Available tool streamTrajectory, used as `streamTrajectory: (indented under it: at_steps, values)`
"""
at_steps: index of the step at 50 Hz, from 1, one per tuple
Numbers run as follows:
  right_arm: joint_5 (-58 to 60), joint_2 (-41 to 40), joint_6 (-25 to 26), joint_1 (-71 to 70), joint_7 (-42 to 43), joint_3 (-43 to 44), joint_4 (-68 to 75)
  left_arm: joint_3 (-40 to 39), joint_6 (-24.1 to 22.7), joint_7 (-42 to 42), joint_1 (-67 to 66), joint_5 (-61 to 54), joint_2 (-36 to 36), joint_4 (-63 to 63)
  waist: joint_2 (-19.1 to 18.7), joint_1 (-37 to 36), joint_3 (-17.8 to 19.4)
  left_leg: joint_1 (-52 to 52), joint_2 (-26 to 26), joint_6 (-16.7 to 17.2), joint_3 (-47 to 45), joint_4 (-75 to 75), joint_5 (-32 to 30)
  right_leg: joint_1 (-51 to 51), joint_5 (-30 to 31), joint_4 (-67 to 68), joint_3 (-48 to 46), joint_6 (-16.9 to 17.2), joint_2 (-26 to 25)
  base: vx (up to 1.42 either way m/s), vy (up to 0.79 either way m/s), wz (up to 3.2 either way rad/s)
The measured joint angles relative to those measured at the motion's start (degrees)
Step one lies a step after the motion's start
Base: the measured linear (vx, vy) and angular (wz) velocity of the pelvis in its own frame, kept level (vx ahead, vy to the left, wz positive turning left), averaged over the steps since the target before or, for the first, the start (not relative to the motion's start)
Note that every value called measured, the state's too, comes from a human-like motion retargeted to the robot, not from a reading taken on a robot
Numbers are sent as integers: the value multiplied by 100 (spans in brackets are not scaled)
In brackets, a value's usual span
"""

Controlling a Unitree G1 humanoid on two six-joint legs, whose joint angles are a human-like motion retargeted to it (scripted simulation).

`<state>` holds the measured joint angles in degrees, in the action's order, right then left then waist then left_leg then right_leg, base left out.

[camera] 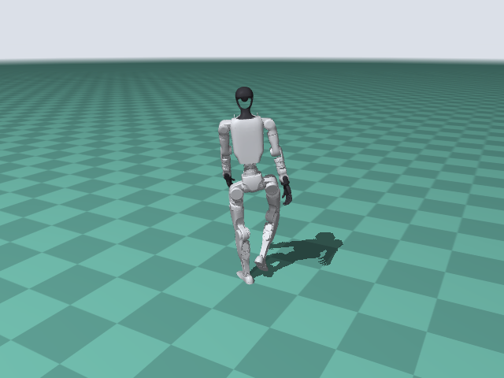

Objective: Upper body actions

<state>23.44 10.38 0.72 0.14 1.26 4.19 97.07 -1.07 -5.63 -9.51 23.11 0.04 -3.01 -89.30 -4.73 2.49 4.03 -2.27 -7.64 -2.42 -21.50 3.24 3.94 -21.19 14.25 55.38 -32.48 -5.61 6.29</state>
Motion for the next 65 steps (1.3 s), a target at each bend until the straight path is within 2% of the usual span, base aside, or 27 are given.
streamTrajectory:
  at_steps: [3,7,10,14,18,20,22,23,25,27,28,30,31,33,35,40,44,47,49,52,55,57,58,60,62,63,65]
  values:
    - [-1810,458,206,710,-24,248,33,13,-108,-297,777,659,-77,924,-138,616,516,70,-89,-68,374,93,-15,-885,-768,1684,-472,-530,931,-19,16,76]
    - [-2742,674,199,1628,700,828,33,226,-499,666,975,1137,63,1670,-192,690,541,194,-198,-89,386,219,1,-1793,-866,2232,-85,-532,748,5,1,-1]
    - [-2661,686,-173,2137,1107,1038,33,566,-787,976,901,881,-37,1907,-76,528,390,147,-128,-81,222,189,26,-1608,-964,1975,-121,-649,698,9,-8,-45]
    - [-2136,621,92,2312,1055,911,33,512,-715,707,463,929,-23,1734,75,267,216,-48,16,-28,-87,95,73,-487,-584,544,55,-392,132,1,-4,-59]
    - [-1856,429,241,2018,1062,515,33,327,-646,564,-388,812,-36,1047,221,-102,-133,-191,283,52,-499,99,253,1073,192,-1983,461,56,-559,2,-7,-83]
    - [-1715,281,178,1713,967,293,33,287,-642,653,-914,594,-56,523,352,-196,-309,-162,524,57,-600,246,392,1821,-188,-3343,805,404,-776,9,0,-38]
    - [-1596,107,194,1193,684,-137,33,-51,-442,791,-1442,368,-138,-56,453,-257,-308,-134,559,155,-738,753,538,2573,-1694,-4109,629,470,-720,-5,-10,-52]
    - [-1504,18,184,901,555,-370,33,-343,-242,833,-1745,303,-165,-271,499,-315,-305,-76,555,206,-864,1131,453,2816,-2086,-4451,127,365,-522,-8,-6,-92]
    - [-1302,-201,70,88,457,-830,33,-967,141,730,-2300,54,-199,-513,747,-467,-222,447,253,318,-1254,2854,-460,2764,-2137,-4808,444,44,-257,-27,-12,-127]
    - [-1137,-478,-230,-1094,614,-970,-16,-1276,363,335,-2598,-198,-327,-631,616,-898,227,1818,-891,-394,-1237,5454,-1188,2629,-1976,-4820,890,38,-356,-57,-32,-127]
    - [-1060,-578,-407,-1660,701,-1032,-163,-1292,415,143,-2720,-336,-370,-711,596,-1095,509,2642,-846,-647,-698,6421,-1207,2566,-1864,-4784,1087,65,-314,-59,-29,-97]
    - [-847,-710,-679,-2625,606,-1069,-813,-1304,553,-110,-2882,-348,-527,-810,364,-1486,992,3808,-2048,-789,-516,8271,-516,2561,-1707,-4827,1023,-13,-544,-48,-32,-77]
    - [-728,-757,-790,-2938,454,-1065,-1238,-1358,599,-89,-3030,-145,-541,-810,469,-1775,1269,4085,-2358,-1012,-802,8778,-284,2631,-1686,-4839,1095,-66,-432,-31,-37,-101]
    - [-573,-771,-1050,-3560,79,-961,-2004,-1374,630,-17,-3342,253,-618,-810,603,-2272,1805,4632,-2625,-1215,-1126,9468,145,2803,-1643,-4830,1284,-136,-241,-14,-36,-118]
    - [-685,-712,-1313,-4072,-287,-892,-2670,-1294,622,61,-3717,602,-742,-810,757,-2765,2233,5079,-2462,-1234,-1515,9629,381,2919,-1596,-4778,1545,-178,22,1,-26,-103]
    - [-1096,-621,-1530,-4711,-1217,-974,-4038,-1536,1042,320,-4564,753,-785,-810,1276,-2954,2491,5801,-1695,-1018,-2353,8993,310,2753,-1649,-4452,1723,-47,757,-5,9,12]
    - [-1237,-714,-1604,-4823,-1439,-1112,-4646,-2045,976,283,-4448,194,-552,-810,1242,-2713,2347,5254,-1934,-845,-2145,9124,285,2884,-1700,-4534,1606,-80,540,5,2,43]
    - [-1303,-758,-1808,-4561,-1050,-1259,-4811,-2105,795,-22,-4127,-93,-466,-810,1035,-2410,1929,4500,-2284,-738,-1675,9105,227,2937,-1665,-4743,1397,-105,119,6,3,80]
    - [-1154,-790,-2024,-4190,-747,-1304,-4756,-1839,661,-176,-3836,-183,-478,-810,887,-2161,1597,3680,-2106,-698,-1529,8445,167,2972,-1631,-4893,1186,-78,-87,9,14,102]
    - [-787,-864,-2108,-3440,-405,-1420,-4369,-1282,431,-47,-3380,-129,-484,-810,820,-1756,1057,2067,-1196,-451,-1612,6400,7,2975,-1614,-5033,942,28,-143,17,26,77]
    - [-263,-875,-1917,-2310,-599,-1558,-3780,-546,294,393,-3022,-83,-466,-810,746,-1158,259,695,304,-139,-994,3554,-315,2932,-1743,-5060,610,51,-249,43,36,47]
    - [276,-722,-1661,-1419,-736,-1620,-3334,76,155,381,-2625,53,-489,-777,473,-1346,-198,-306,676,381,-1632,1503,68,2715,-1887,-4784,968,-55,-544,45,45,-23]
    - [569,-597,-1543,-1035,-727,-1524,-3074,510,150,266,-2313,195,-524,-676,271,-758,-365,-604,693,155,-1934,703,492,2698,-1940,-4635,420,-39,-720,25,37,301]
    - [1085,-340,-1407,-473,-375,-1197,-2370,1078,220,-10,-1513,598,-557,-330,5,414,-327,-582,858,-242,-839,-18,406,2728,-922,-4100,-1236,172,-718,-4,25,424]
    - [1247,-203,-1166,-345,532,-772,-1441,907,192,2,-477,985,-618,242,-296,747,229,-235,282,-55,17,321,308,1823,483,-2311,-1248,242,-343,-50,18,113]
    - [1049,-135,-1002,-367,1101,-562,-941,756,45,159,75,1034,-619,502,-360,660,511,-153,173,-81,-134,290,212,770,664,-1057,-92,274,-458,-69,21,-46]
    - [340,129,-841,-277,1787,19,-158,586,-197,204,1251,922,-718,929,-397,799,1069,-63,205,-207,-151,300,145,-596,-51,1396,-25,-267,427,-58,34,3]
